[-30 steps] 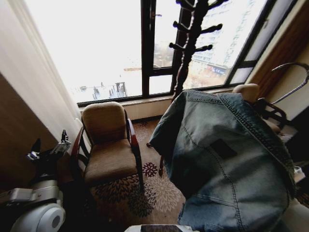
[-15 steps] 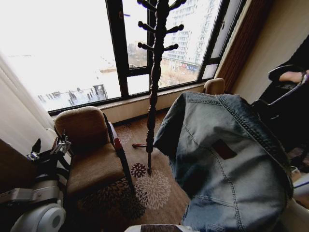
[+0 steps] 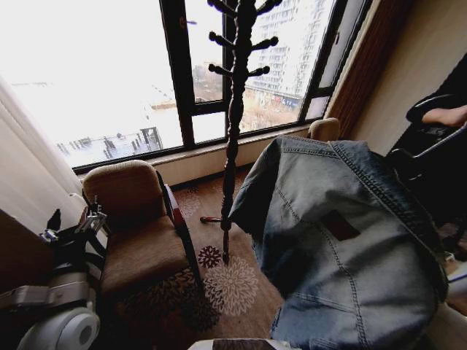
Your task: Pick up the clothes from the bed and hang them on the clothes hanger.
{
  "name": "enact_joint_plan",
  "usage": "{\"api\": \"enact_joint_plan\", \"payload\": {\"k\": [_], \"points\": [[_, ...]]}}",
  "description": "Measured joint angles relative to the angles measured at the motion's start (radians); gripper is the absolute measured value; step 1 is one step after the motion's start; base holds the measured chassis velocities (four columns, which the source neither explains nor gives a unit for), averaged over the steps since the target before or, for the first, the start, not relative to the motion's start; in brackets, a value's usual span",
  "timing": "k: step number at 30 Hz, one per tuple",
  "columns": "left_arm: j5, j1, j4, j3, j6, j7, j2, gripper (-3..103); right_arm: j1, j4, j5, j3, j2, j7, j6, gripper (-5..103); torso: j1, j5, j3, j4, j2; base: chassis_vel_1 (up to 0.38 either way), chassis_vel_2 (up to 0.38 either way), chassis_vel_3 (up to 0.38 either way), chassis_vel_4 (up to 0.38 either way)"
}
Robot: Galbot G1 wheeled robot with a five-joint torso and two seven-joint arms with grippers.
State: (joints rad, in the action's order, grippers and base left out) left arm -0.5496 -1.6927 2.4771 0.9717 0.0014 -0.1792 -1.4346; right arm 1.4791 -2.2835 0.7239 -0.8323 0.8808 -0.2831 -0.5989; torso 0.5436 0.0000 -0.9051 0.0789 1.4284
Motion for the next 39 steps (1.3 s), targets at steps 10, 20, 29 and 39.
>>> {"api": "enact_joint_plan", "payload": {"k": [10, 20, 29, 39], "points": [[-0.002, 0.0, 0.0, 0.004, -0.011, 0.004, 0.002, 100, -0.007, 0.001, -0.001, 0.008, 0.01, 0.036, 0.021, 21, 0.0, 0.0001, 0.0, 0.0, 0.0, 0.0, 0.0, 0.0, 0.0], [-0.002, 0.01, -0.012, 0.001, -0.013, 0.007, 0.003, 100, -0.016, 0.015, -0.003, 0.012, 0.011, 0.045, 0.029, 21, 0.0, 0.0001, 0.0, 0.0001, 0.0, -0.064, 0.043, 0.054, -0.065], [-0.002, 0.016, -0.02, 0.0, -0.015, 0.009, 0.004, 100, -0.024, 0.025, -0.008, 0.022, 0.014, 0.048, 0.032, 21, 0.0, 0.0001, 0.0, -0.0001, 0.0, -0.132, 0.139, 0.126, -0.123], [-0.002, 0.019, -0.024, -0.001, -0.016, 0.009, 0.005, 100, -0.029, 0.034, -0.011, 0.025, 0.015, 0.048, 0.032, 21, 0.0, 0.0, 0.0, 0.0, 0.0, -0.105, 0.099, 0.099, -0.103]]}}
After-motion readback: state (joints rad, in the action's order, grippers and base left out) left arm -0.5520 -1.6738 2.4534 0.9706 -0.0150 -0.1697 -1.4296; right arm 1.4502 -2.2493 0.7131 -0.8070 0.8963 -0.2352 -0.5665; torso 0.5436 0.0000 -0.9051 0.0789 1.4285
